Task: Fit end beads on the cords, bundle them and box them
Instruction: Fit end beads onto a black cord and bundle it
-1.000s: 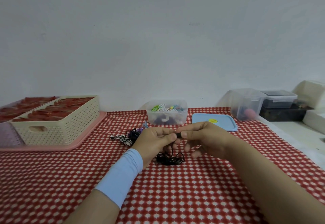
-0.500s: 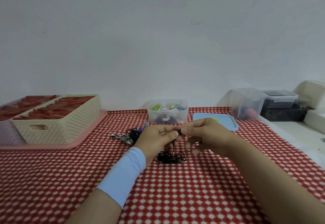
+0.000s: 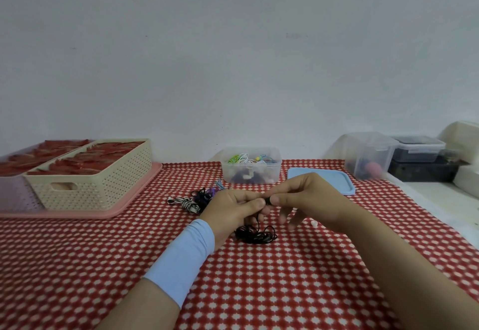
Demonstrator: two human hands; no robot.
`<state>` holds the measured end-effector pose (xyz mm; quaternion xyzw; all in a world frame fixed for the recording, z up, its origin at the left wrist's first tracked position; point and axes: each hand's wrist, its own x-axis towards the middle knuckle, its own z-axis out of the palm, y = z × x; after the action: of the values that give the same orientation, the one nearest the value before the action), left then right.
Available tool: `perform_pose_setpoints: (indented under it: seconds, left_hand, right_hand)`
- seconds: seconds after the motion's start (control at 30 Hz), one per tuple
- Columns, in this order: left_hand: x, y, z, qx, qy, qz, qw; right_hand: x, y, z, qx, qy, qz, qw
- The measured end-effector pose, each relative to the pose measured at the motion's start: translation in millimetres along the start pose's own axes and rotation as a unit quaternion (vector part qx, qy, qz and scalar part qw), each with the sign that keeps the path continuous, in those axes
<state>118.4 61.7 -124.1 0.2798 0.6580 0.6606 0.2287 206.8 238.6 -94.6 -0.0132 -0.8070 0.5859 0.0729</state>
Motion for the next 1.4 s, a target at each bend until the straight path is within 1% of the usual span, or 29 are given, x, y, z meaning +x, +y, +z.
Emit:
perform_pose_setpoints:
  seconds: [0.1,0.27,0.33,0.47,0.53,0.6,0.77,0.87,1.0,1.07,1.13,1.27,1.33,1.4]
  left_hand:
    - [-1,1,1,0.004,-0.004,0.007,1.000]
    - [0,0,2,0.003,0.015,0.015,1.000]
    - [1,-1,3,-0.025,0.015,0.008,1.000]
    - [2,2,6,-0.100,0.011,-0.014,0.995]
    - [2,3,6,-0.107,0.017,-0.019,0.994]
    - [1,3,6,-0.100,0.028,-0.022,0.994]
    - [1,2,4,-0.109,0.046,-0.032,0.992]
    - [1,1,6,-0.112,0.041,-0.039,0.992]
    - [2,0,8,-0.144,0.050,-0.024,0.988]
    - [2,0,10,-0.133,0.074,0.008,0.988]
    - [3,2,11,-0.097,0.104,0.053,0.988]
    - [3,5,10,0.033,0.147,0.134,0.979]
    - [2,5,8,0.077,0.159,0.165,0.970]
    - [2,5,7,0.103,0.162,0.176,0.965]
  right_hand:
    - [1,2,1,0.010,-0.001,0.004,1.000]
    - [3,6,6,0.055,-0.014,0.026,0.998]
    - [3,6,7,0.064,-0.001,0.017,0.998]
    - [3,5,9,0.075,0.037,-0.029,0.996]
    - [4,3,10,0.047,0.064,-0.047,0.996]
    - [6,2,12,-0.009,0.082,-0.067,0.994]
    - [6,0,11,-0.093,0.085,-0.074,0.989]
    - [7,0,11,-0.119,0.096,-0.080,0.985]
    - [6,0,14,-0.119,0.121,-0.106,0.980]
    - [7,0,18,-0.084,0.135,-0.101,0.982]
    - [6,-1,22,-0.016,0.145,-0.084,0.986]
    - [5,-4,32,0.099,0.120,-0.029,0.987]
    - [6,-3,34,0.122,0.113,0.008,0.986]
    - [7,0,33,0.128,0.100,0.037,0.986]
